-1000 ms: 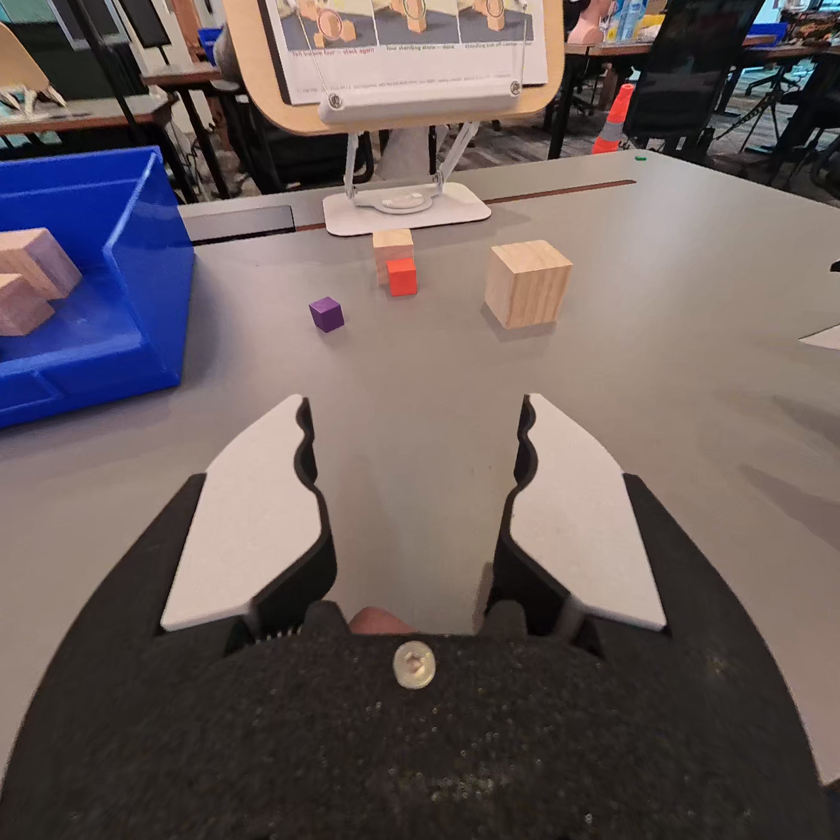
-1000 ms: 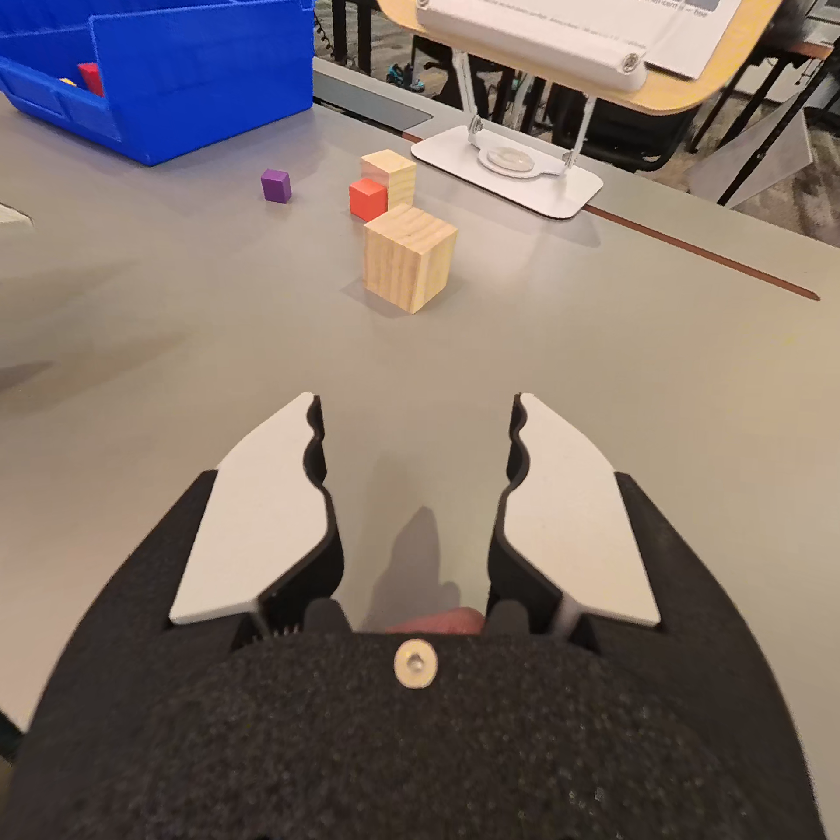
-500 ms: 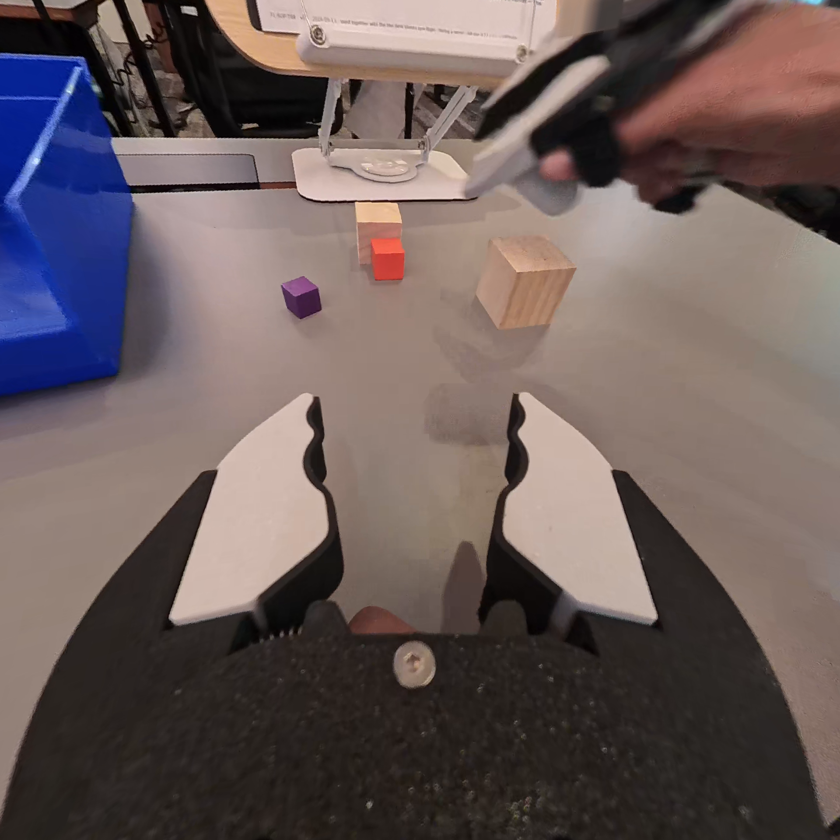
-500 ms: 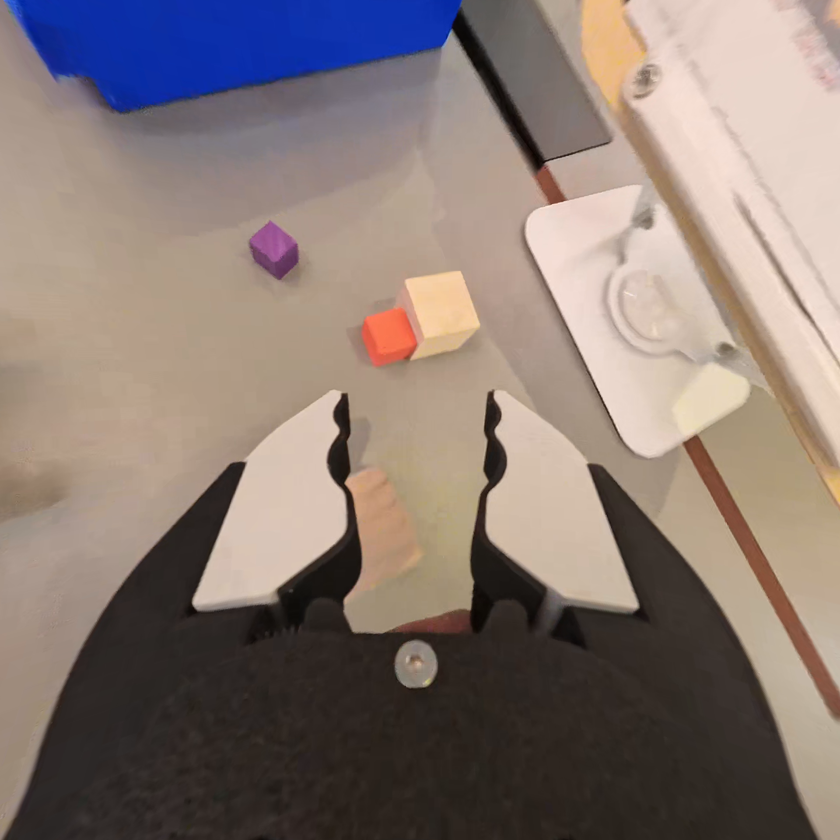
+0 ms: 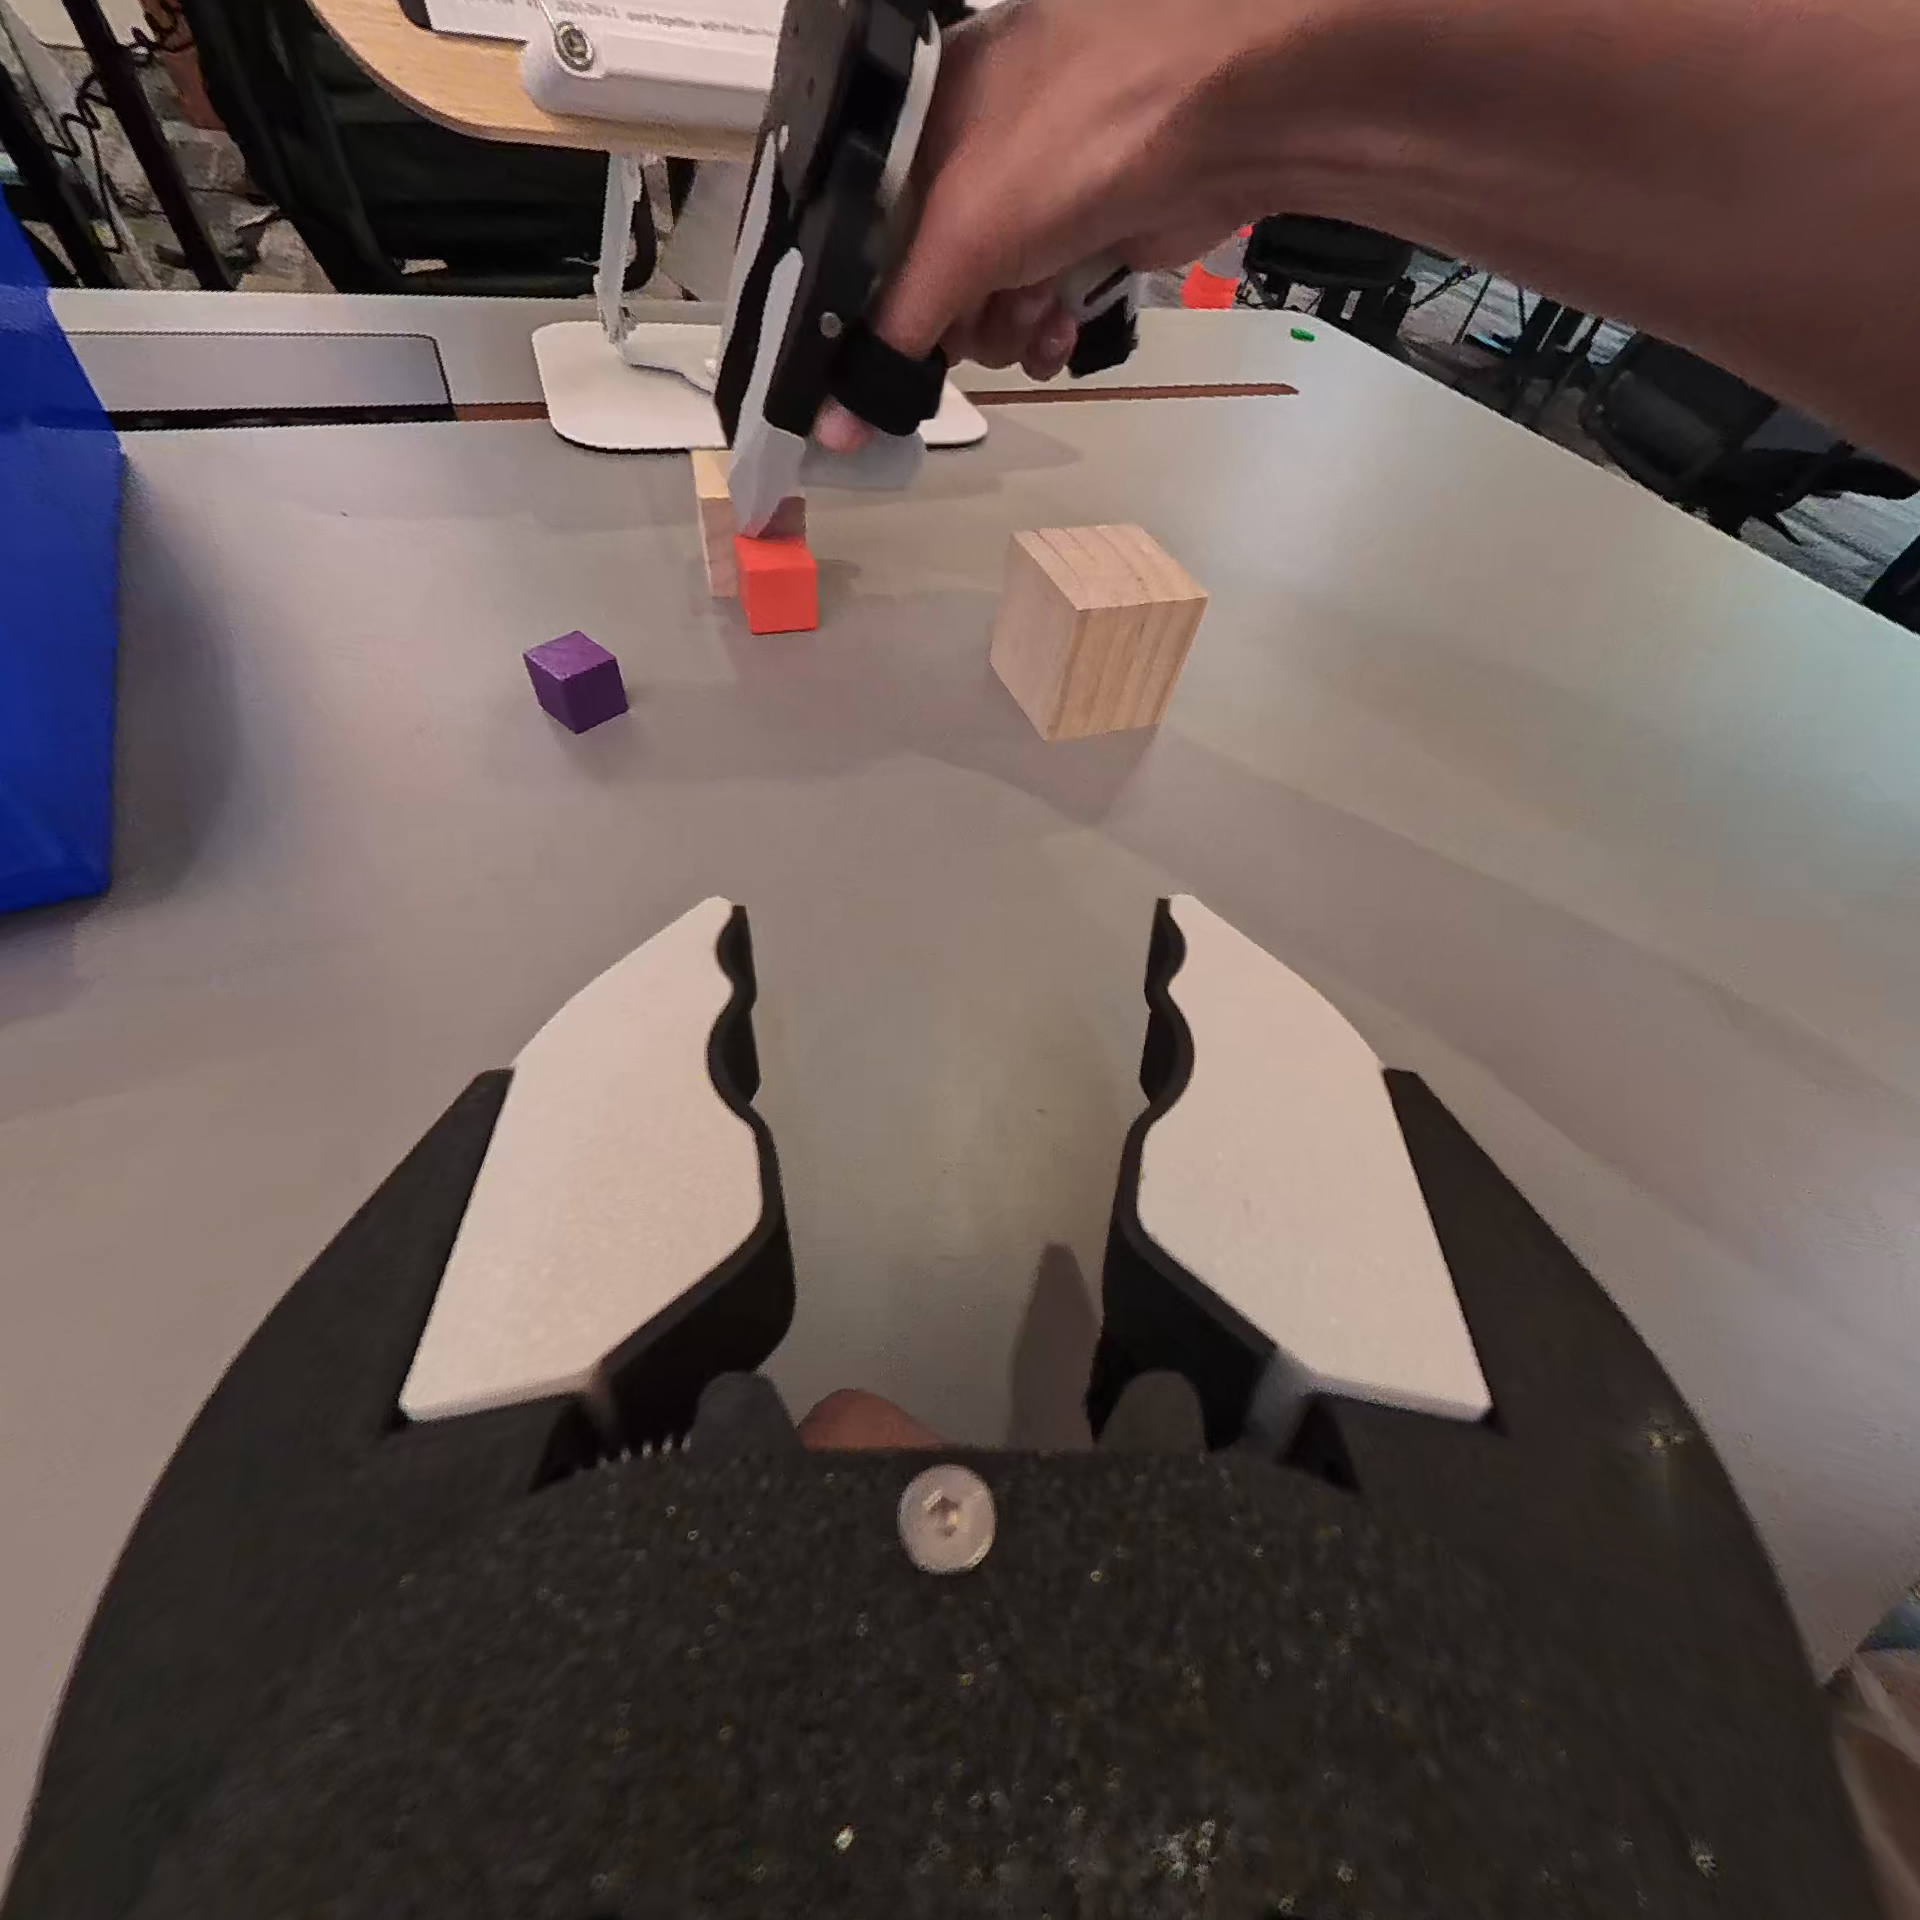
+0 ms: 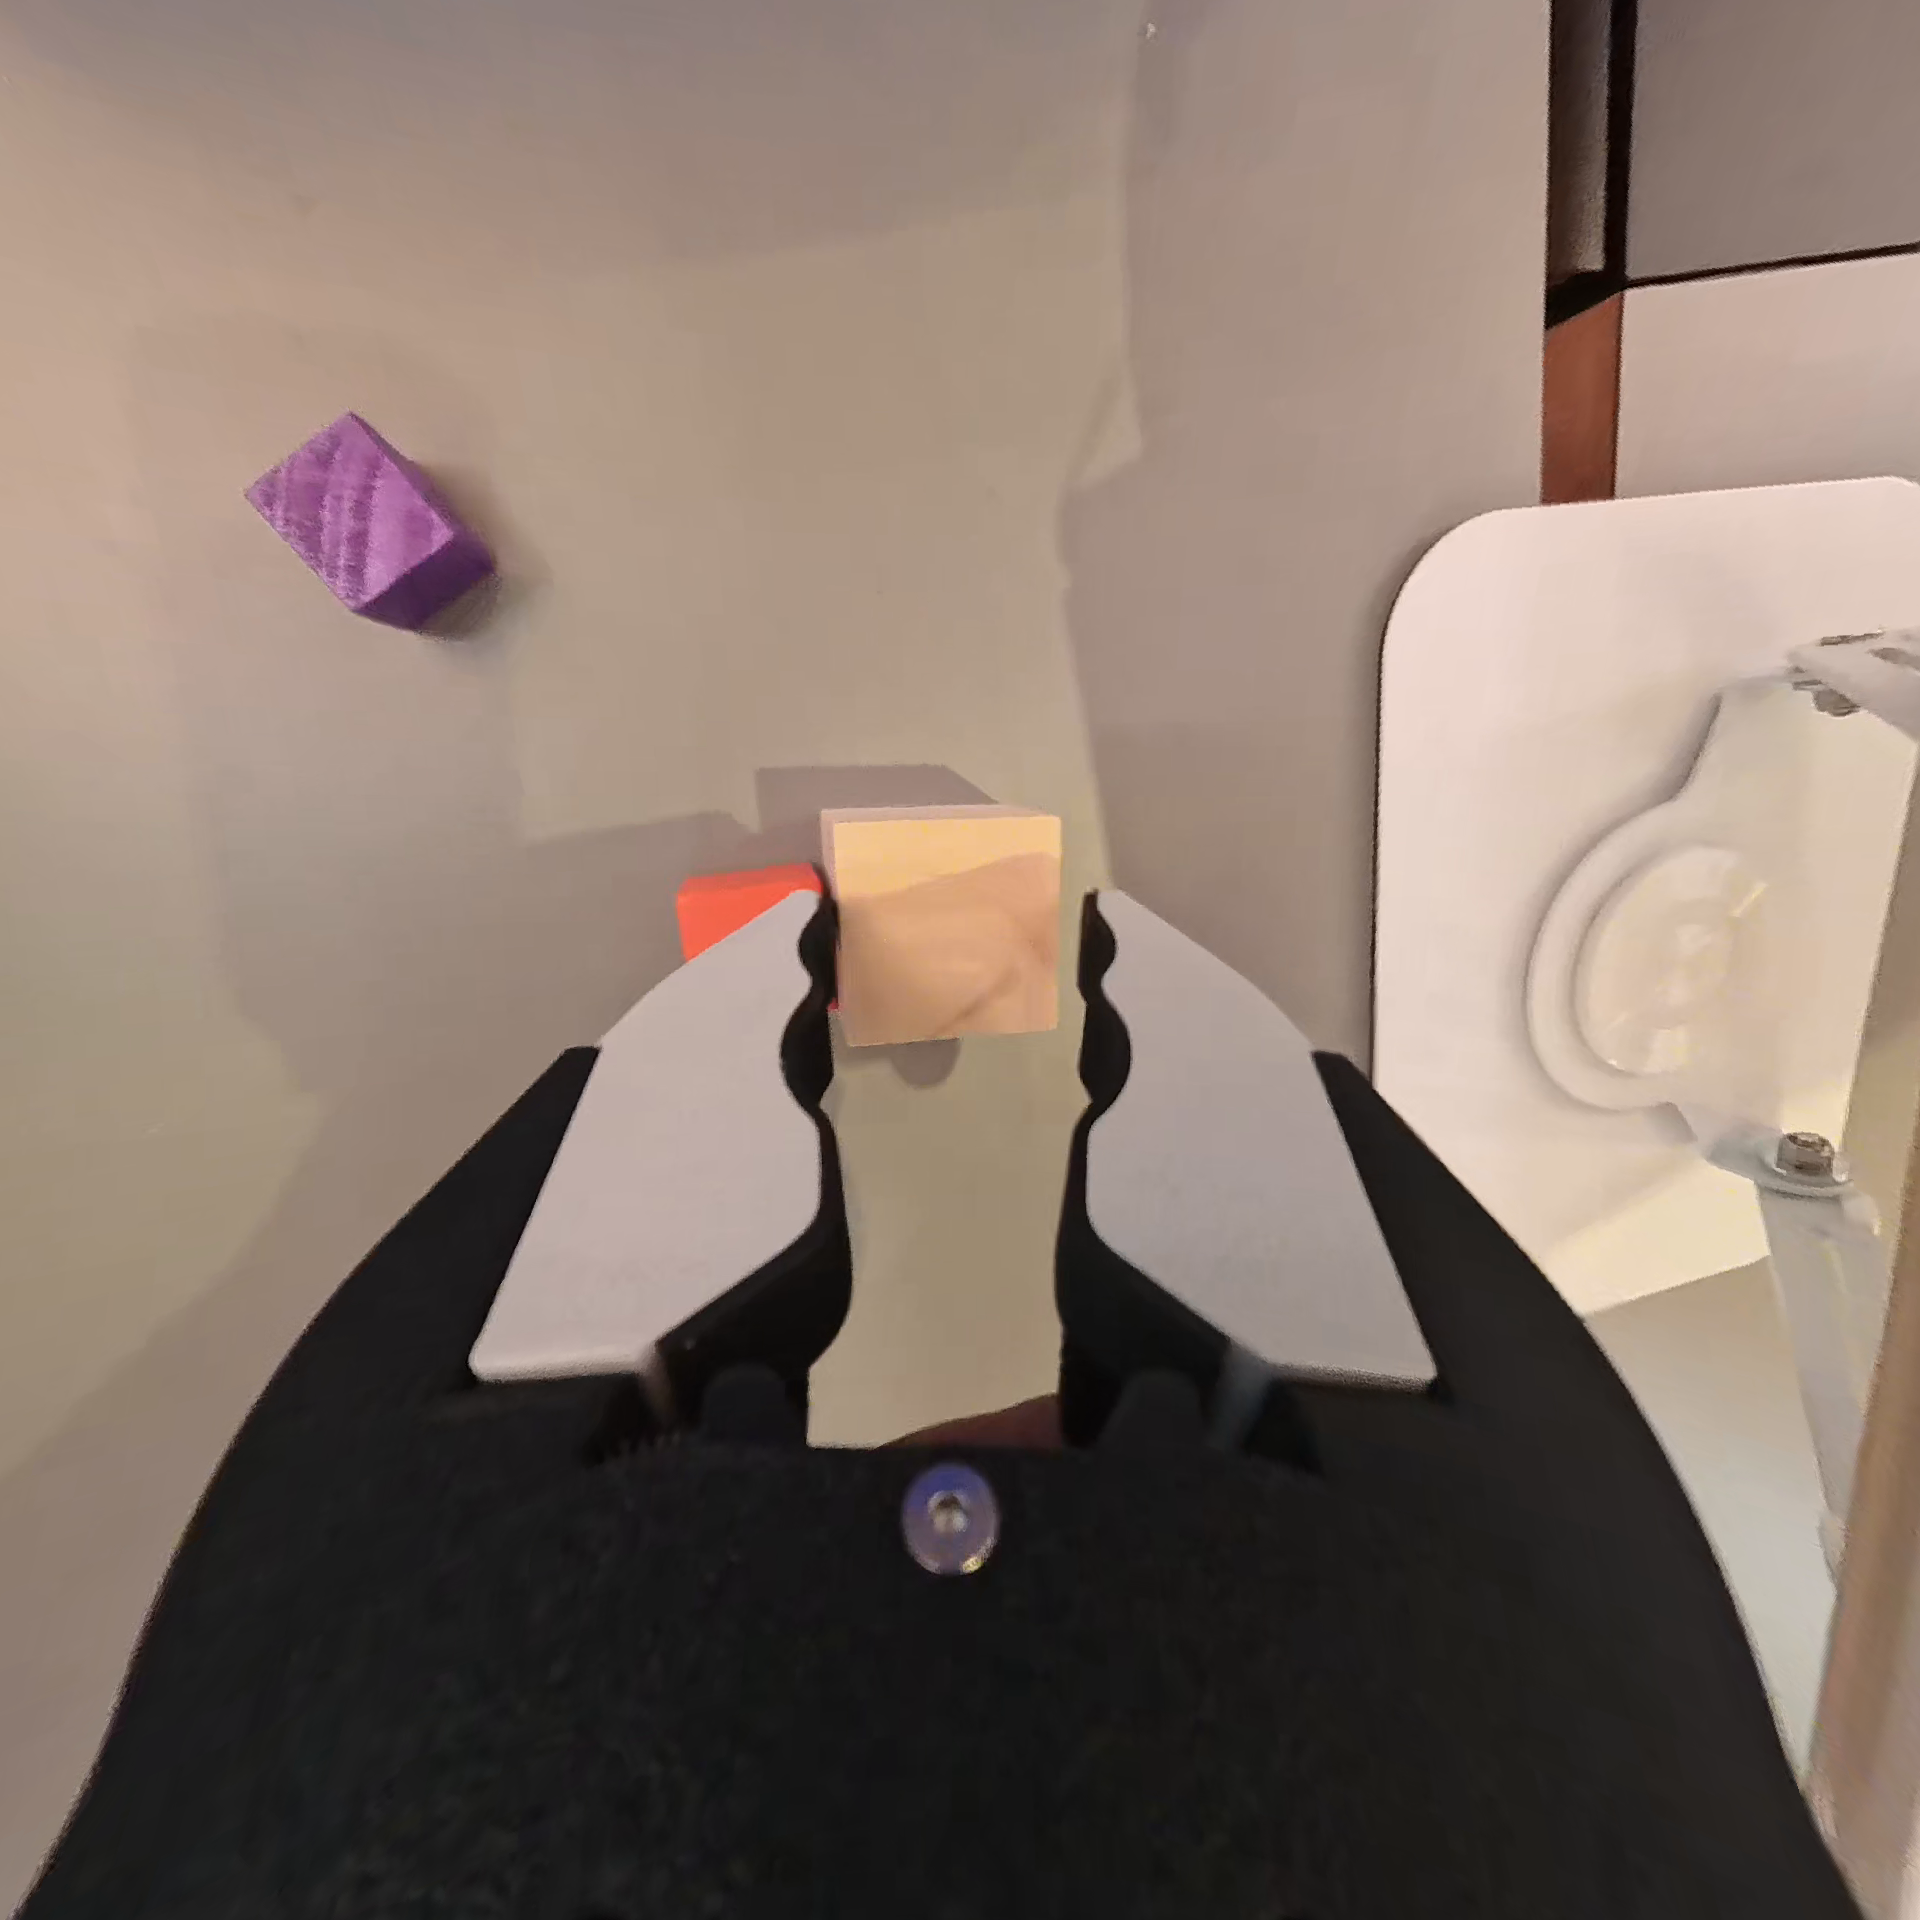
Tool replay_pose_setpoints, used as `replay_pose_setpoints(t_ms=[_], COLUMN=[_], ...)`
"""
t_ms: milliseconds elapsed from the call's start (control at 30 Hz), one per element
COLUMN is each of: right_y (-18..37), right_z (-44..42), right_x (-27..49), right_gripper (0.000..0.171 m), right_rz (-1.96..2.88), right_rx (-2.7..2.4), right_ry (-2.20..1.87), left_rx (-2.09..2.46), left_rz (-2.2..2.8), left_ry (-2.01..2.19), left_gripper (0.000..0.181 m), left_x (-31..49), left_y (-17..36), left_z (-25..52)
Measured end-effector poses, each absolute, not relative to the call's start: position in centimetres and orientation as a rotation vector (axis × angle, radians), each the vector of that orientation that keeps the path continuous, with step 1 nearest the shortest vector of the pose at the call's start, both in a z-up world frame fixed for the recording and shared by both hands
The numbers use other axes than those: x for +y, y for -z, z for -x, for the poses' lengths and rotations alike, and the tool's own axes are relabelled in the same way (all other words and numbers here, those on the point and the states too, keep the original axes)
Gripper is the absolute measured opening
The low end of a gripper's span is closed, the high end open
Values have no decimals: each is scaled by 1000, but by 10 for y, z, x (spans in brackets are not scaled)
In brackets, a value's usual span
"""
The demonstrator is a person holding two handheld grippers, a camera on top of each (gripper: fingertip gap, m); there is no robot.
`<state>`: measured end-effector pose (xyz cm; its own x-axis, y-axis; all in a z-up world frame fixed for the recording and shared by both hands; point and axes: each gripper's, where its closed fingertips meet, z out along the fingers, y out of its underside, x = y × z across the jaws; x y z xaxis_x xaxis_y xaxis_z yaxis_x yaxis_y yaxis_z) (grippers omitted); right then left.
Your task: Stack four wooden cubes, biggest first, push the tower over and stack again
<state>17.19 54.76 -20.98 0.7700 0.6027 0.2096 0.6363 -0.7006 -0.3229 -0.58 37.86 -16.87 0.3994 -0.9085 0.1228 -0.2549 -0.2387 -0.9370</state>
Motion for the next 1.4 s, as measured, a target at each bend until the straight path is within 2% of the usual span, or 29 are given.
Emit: replay_pose_setpoints(t_ms=[233,433,633,800,933,1067,1400], right_y=[207,138,56,55,67,67,117], right_z=[-175,-167,-151,-152,-151,-154,-163], right_x=[550,524,421,315,266,270,374], right_gripper=[40,40,40,40,40,40,40], right_rz=[2573,2333,1985,1869,1883,1944,2271], right_rx=[-1000,-964,-677,-420,-365,-488,-989], right_ry=[165,283,460,557,521,459,198], left_rx=[1059,1051,1004,975,978,1006,1021], left_rz=[1717,1692,1670,1623,1604,1587,1579], left_ry=[876,874,868,834,819,822,812], left_gripper=[68,66,66,66,66,65,66], left_x=[372,371,375,376,372,365,361], left_y=[170,167,159,154,152,152,154], left_z=[1,2,8,12,14,9,4])
